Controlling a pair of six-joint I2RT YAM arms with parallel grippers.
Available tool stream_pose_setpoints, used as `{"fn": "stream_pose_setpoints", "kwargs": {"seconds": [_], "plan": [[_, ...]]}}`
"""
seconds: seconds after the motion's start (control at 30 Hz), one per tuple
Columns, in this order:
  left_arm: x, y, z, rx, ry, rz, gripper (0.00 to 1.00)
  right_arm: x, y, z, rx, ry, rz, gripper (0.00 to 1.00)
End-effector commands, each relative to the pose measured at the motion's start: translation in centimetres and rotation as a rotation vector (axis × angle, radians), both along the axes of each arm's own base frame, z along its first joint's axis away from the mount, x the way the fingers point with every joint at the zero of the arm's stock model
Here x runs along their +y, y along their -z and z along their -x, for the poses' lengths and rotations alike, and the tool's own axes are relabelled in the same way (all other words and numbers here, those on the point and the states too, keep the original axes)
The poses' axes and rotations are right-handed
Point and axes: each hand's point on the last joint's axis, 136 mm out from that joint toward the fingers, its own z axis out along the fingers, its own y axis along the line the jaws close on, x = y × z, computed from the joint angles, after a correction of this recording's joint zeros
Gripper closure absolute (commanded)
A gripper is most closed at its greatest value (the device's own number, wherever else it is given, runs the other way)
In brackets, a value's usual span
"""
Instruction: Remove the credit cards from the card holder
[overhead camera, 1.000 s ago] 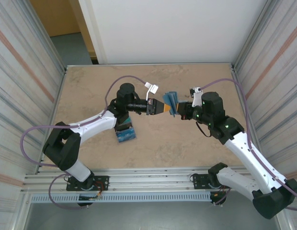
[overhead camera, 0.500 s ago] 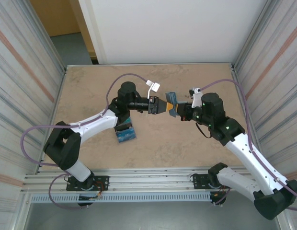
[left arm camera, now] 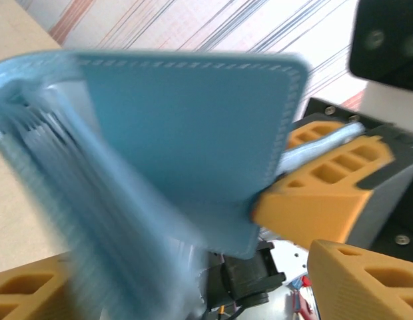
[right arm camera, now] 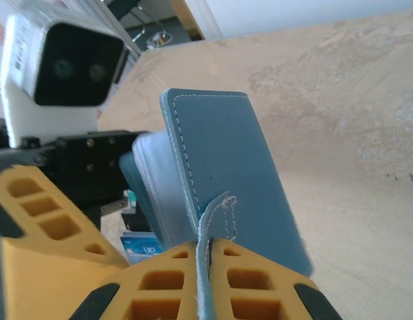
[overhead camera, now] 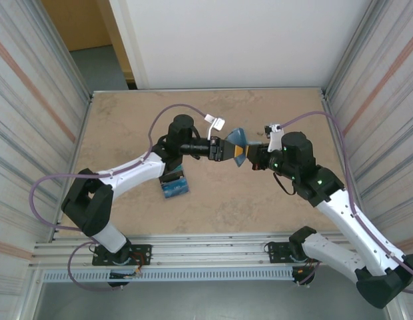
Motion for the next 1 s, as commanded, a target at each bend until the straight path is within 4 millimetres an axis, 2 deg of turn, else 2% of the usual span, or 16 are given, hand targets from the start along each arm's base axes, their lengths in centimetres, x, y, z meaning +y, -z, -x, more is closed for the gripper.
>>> {"fn": "stream_pose_setpoints", "kwargs": {"seconds": [0.0, 0.07, 0.23, 0.4, 0.6, 0.63, 0.77, 0.8, 0.97], "plan": [[-0.1, -1.2, -0.1, -0.086, -0.023, -0.020, 0.22, 0.0, -3.0, 0.3, -0.083, -0.009, -0.029, 1.00], [-0.1, -1.2, -0.2, -0.103, -0.038, -0.033, 0.22, 0.1, -3.3, 0.4, -0.089, -0.014, -0.033, 1.00], [0.3, -1.2, -0.2, -0.137, -0.069, -0.051, 0.35, 0.3, -3.6, 0.6, -0.094, -0.020, -0.041, 1.00], [0.8, -1.4, -0.2, -0.158, -0.091, -0.056, 0.57, -0.1, -3.7, 0.5, -0.099, -0.002, -0.032, 1.00], [1.2, -1.9, 0.3, -0.165, -0.072, -0.061, 0.86, -1.0, -2.4, 0.0, -0.073, 0.024, 0.001, 1.00], [1.2, -2.1, 0.5, -0.166, -0.063, -0.059, 0.89, -0.9, -2.3, 0.0, -0.069, 0.016, -0.001, 0.97], [1.8, -2.9, 0.5, -0.153, -0.043, -0.052, 0.96, -0.9, -1.4, -0.3, -0.045, -0.015, 0.000, 0.55], [2.0, -3.1, 0.5, -0.149, -0.040, -0.052, 0.97, -0.9, -1.1, -0.3, -0.041, -0.020, 0.005, 0.49], [2.7, -3.5, 0.9, -0.112, 0.001, -0.075, 0.98, 0.4, -0.1, 0.2, -0.040, -0.123, 0.031, 0.34]]}}
